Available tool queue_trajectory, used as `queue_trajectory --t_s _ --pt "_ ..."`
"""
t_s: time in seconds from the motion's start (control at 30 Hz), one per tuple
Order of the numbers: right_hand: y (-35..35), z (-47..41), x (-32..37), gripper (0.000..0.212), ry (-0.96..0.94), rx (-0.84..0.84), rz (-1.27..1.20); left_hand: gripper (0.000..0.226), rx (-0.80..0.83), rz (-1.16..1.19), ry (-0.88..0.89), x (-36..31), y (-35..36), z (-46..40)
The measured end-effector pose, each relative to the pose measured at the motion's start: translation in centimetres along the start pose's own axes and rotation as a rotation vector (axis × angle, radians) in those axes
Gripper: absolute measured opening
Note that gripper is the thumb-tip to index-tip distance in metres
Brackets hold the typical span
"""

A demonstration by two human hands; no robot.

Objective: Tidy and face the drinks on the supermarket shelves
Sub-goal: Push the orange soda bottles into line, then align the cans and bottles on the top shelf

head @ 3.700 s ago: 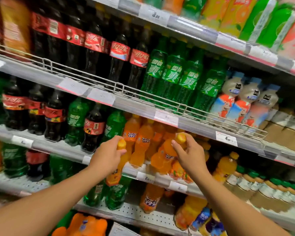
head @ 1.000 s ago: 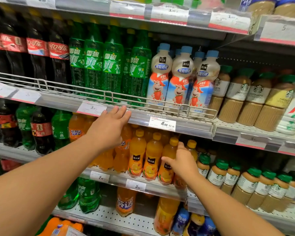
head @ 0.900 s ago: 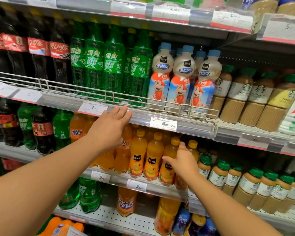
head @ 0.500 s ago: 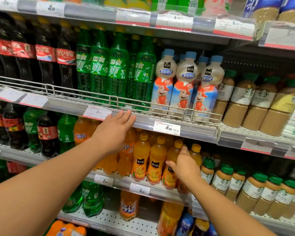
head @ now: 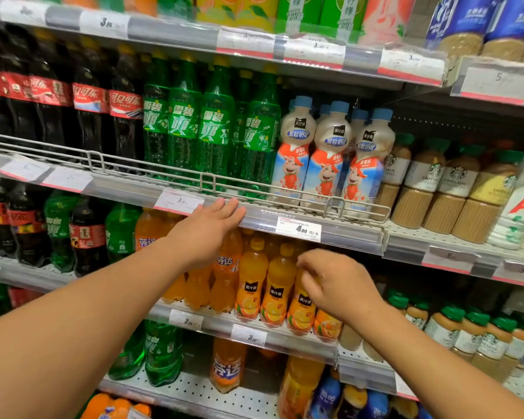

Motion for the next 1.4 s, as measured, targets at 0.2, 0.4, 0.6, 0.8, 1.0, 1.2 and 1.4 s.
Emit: queue_trajectory --t_s 0.2,0.4,0.6,0.8,1.0,1.2,1.4 --pt "0.2 -2.8 -0.1 0.053 0.062 0.056 0.196 0.095 0.017 0.014 0.002 0.0 -0.1 0.1" --pt "-1.0 -4.5 0.8 0.033 0.19 0.094 0.226 0.098 0.079 -0.01 0.019 0.1 -0.4 0.0" --pt "-4.2 -7.2 1.0 0.03 0.386 0.374 0.188 0.04 -0.092 -0.089 0.155 1.2 -7.8 -0.9" --pt "-16.2 -14.6 3.0 0.04 0.264 -0.172 0.192 0.057 -0.6 -0.102 0.218 6.2 -20.6 -3.0" --pt "-18.5 -19.3 3.3 0.075 0.3 -0.148 0.384 0.093 -0.503 -0.215 0.121 9.1 -21.6 -6.3" --pt "-17.3 -20.0 3.1 0.078 0.237 -0.134 0.569 0.09 -0.617 -0.167 0.134 6.0 -22.7 -8.0" --pt "-23.6 -22.0 2.4 0.035 0.154 -0.194 0.397 0.042 -0.695 -0.186 0.096 1.2 -25.9 -9.5"
Point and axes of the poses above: each hand's wrist, its own z-axis away from the middle knuckle, its own y-axis out of the palm, x = y × z, the point moved 7 cm from there along -z, towards the middle knuckle, and after that the axes turned 3 degrees about -x, right-handed, at the moved point
